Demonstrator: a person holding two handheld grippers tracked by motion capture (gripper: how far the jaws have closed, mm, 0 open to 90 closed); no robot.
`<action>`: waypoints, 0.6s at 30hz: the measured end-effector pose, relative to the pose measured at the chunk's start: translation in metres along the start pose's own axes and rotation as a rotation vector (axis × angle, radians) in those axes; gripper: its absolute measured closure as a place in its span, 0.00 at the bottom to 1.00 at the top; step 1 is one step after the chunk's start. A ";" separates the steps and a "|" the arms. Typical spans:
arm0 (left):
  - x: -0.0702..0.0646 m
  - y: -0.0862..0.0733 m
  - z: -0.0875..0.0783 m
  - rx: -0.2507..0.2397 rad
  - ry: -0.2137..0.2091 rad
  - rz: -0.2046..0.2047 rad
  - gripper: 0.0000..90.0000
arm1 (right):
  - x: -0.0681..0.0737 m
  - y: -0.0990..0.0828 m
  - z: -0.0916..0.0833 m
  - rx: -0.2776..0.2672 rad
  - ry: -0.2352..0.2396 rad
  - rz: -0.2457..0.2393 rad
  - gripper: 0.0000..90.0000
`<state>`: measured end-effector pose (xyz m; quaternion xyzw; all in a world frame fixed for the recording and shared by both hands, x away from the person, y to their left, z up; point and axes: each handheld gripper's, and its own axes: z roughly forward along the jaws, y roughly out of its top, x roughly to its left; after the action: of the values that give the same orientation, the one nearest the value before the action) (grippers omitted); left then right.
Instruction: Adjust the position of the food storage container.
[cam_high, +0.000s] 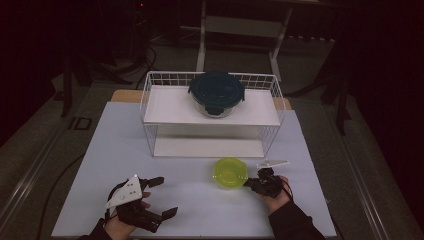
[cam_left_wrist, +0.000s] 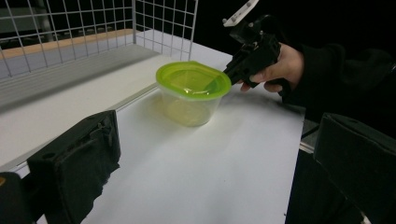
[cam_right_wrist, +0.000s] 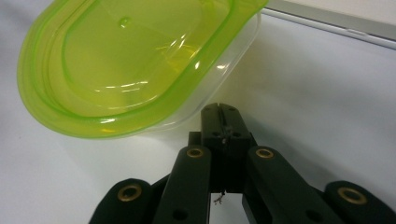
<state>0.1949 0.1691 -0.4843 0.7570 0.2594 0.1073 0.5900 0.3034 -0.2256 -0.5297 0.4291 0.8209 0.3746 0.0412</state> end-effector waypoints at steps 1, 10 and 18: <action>0.000 0.000 0.000 -0.002 0.001 -0.001 0.00 | 0.002 0.001 0.002 0.003 0.003 -0.003 1.00; 0.000 0.000 -0.001 -0.001 0.002 0.006 0.00 | 0.015 0.007 0.014 0.017 0.030 -0.026 1.00; -0.001 0.000 0.000 -0.001 -0.001 0.006 0.00 | 0.021 0.014 0.023 0.023 0.038 -0.040 1.00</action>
<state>0.1941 0.1691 -0.4840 0.7575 0.2567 0.1086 0.5903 0.3082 -0.1923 -0.5317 0.4059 0.8342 0.3722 0.0282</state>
